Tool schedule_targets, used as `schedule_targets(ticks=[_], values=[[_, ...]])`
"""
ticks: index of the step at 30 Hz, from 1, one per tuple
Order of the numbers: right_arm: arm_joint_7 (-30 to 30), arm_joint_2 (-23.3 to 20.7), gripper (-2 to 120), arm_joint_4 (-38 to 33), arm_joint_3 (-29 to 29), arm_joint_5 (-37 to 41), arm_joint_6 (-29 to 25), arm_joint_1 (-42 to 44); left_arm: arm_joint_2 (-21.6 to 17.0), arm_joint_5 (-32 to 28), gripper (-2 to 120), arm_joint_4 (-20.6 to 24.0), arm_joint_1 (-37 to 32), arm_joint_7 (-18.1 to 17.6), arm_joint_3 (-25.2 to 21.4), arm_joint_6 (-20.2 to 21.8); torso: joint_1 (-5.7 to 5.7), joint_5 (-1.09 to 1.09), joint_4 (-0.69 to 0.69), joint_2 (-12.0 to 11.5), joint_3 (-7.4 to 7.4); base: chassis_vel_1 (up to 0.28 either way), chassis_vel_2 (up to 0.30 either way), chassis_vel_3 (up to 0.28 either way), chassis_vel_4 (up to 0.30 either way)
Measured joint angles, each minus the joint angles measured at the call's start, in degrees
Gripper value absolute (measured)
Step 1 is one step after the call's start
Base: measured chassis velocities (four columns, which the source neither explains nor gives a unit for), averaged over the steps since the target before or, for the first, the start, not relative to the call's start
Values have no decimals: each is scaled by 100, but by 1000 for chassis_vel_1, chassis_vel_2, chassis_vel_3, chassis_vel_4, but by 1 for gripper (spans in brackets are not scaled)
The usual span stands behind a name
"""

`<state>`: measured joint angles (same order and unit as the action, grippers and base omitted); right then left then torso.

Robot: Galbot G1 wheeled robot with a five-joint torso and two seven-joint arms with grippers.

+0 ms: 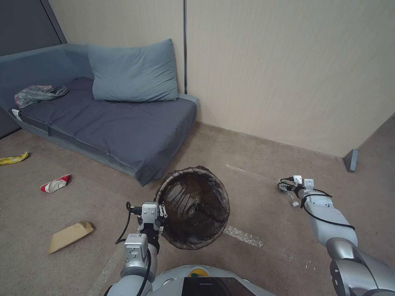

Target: Pick up the trash bin, then pick up the garbage from the floor and place it into the trash bin.

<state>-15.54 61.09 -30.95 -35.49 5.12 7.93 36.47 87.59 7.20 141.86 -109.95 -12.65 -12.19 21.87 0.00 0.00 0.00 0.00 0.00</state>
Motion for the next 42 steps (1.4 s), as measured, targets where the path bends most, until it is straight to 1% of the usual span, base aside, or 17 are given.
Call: schedule_targets(ticks=[5,10,17,23,24,26,27,28,30,32,34,35,36,37,38,40,42], values=[[48,150,100,192,-40,-125,-2,-104,-16,-2,0,-15,-11,-6,-11,-3,0,0,-2,0,0,0,0,0,0],[188,365,100,458,-95,-244,24,-278,-46,-4,0,-9,-26,-8,-14,-7,0,0,2,0,0,0,0,0,0],[385,452,100,759,-162,-270,139,-430,-67,-6,0,-3,-38,-19,-32,-19,0,1,-1,0,0,0,0,0,0],[398,465,100,791,-192,-257,194,-443,-72,-7,0,-2,-38,-24,-35,-21,0,-1,-1,0,0,0,0,0,0],[399,473,93,801,-202,-243,215,-446,-72,-8,0,-2,-38,-24,-35,-21,0,0,-1,0,0,0,0,0,0],[400,479,84,815,-213,-227,229,-450,-72,-8,0,-2,-38,-26,-35,-22,0,1,-1,0,0,0,0,0,0],[400,479,84,815,-213,-227,229,-450,-72,-8,0,-2,-38,-26,-35,-22,0,1,-1,0,0,0,0,0,0],[400,481,78,824,-217,-220,231,-452,-72,-8,0,-2,-38,-27,-35,-22,0,1,-1,0,0,0,0,0,0],[400,481,78,830,-220,-215,232,-454,-73,-8,0,-1,-38,-27,-35,-22,0,1,-1,0,0,0,0,0,0],[400,482,65,850,-228,-200,232,-459,-73,-8,0,2,-38,-27,-35,-22,0,0,0,0,0,0,0,0,0],[400,481,65,852,-229,-199,232,-460,-73,-8,0,2,-38,-27,-35,-22,0,0,0,0,0,0,0,0,0],[400,478,52,871,-233,-189,230,-464,-73,-8,0,5,-38,-28,-36,-23,0,0,0,0,0,0,0,0,0],[399,473,51,880,-234,-185,228,-464,-73,-9,0,7,-38,-28,-37,-23,0,0,0,0,0,0,0,0,0],[397,469,44,886,-235,-182,227,-465,-73,-9,0,9,-38,-29,-38,-23,0,0,0,0,0,0,0,0,0],[397,469,44,886,-235,-182,227,-465,-73,-9,0,9,-38,-29,-38,-23,0,0,0,0,0,0,0,0,0],[394,430,35,897,-238,-176,217,-451,-71,-9,0,19,-37,-32,-37,-24,0,0,-1,0,0,0,0,0,0],[393,412,32,885,-239,-173,211,-428,-67,-10,0,21,-34,-32,-30,-25,0,0,-1,0,0,0,0,0,0]])
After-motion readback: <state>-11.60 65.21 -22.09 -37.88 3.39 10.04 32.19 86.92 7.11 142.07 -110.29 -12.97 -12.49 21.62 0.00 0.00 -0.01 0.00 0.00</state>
